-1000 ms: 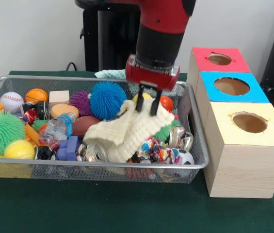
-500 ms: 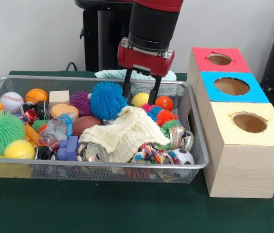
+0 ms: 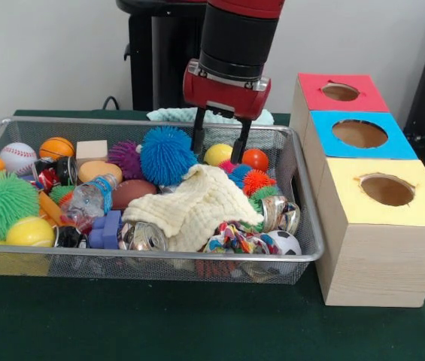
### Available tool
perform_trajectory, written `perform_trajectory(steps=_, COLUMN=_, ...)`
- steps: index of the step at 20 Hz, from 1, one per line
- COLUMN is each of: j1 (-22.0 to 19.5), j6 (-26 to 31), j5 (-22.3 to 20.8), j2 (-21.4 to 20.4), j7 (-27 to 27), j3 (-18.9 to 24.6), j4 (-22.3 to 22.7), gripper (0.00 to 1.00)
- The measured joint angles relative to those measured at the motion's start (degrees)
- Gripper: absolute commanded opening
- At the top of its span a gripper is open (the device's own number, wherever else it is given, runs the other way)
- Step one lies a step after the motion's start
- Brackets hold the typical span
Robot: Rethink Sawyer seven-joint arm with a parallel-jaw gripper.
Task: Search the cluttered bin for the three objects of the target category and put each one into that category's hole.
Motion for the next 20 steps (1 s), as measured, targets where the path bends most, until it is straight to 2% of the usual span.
perform_trajectory(steps=9, j1=0.04, j6=-4.58, j5=0.00, j2=1.45, j7=0.00, j3=0.00, j4=0.09, gripper=1.00)
perform_trajectory(steps=20, j1=0.89, j6=-6.42, j5=-0.12, j2=7.16, j7=0.00, j3=-0.07, j4=0.05, gripper=1.00)
